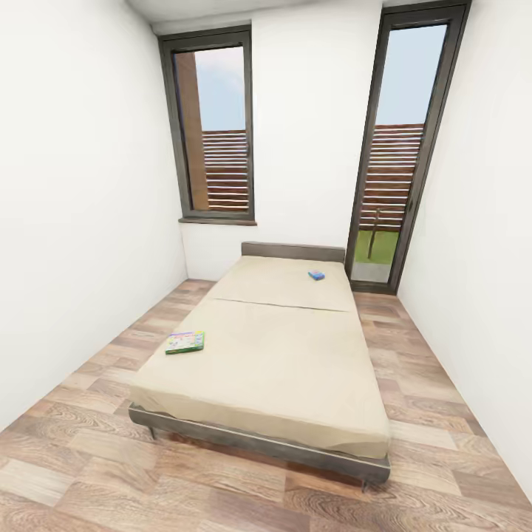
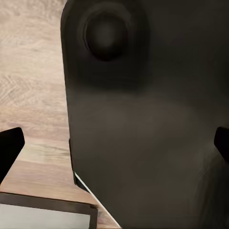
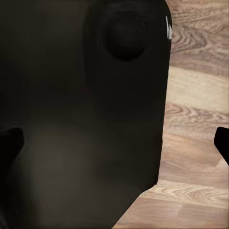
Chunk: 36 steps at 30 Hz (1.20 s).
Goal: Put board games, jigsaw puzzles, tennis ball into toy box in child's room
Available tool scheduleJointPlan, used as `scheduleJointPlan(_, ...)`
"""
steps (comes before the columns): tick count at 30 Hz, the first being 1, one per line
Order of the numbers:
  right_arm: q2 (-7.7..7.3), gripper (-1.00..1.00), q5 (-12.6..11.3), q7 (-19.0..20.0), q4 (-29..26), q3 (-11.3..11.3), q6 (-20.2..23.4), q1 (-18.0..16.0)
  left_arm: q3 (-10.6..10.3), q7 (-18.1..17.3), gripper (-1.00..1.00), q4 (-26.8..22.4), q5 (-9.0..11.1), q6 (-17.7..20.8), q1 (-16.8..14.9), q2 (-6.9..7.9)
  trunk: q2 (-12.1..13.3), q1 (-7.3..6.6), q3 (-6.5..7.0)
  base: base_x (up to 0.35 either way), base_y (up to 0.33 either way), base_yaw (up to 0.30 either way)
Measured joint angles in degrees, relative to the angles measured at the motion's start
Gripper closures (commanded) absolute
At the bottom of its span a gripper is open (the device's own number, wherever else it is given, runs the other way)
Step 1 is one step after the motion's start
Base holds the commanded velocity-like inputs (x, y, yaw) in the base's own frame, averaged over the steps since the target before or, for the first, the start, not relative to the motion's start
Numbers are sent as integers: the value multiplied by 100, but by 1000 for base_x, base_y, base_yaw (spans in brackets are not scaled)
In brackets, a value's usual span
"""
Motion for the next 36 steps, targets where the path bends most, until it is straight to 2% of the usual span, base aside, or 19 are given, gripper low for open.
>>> scheduleJointPlan(4,111,-100,92,40,126,-114,-116,133,31,-39,-100,131,23,40,132,-114,1,0,0,0,0,0)
scheduleJointPlan(7,128,-100,78,40,197,-114,-133,153,20,-39,-100,217,19,35,231,-117,1,0,0,0,0,0)
scheduleJointPlan(18,472,-100,65,31,-137,-115,-399,106,-17,-33,-100,114,-7,-254,292,-89,1,0,0,0,0,0)
scheduleJointPlan(27,520,-100,27,27,-207,-141,-421,102,-17,-32,-100,-62,-14,-558,287,-88,1,0,1,0,0,0)
scheduleJointPlan(36,525,-100,-53,31,-265,-305,-428,101,-22,-32,-100,-101,-9,-736,286,-88,1,0,1,0,0,0)
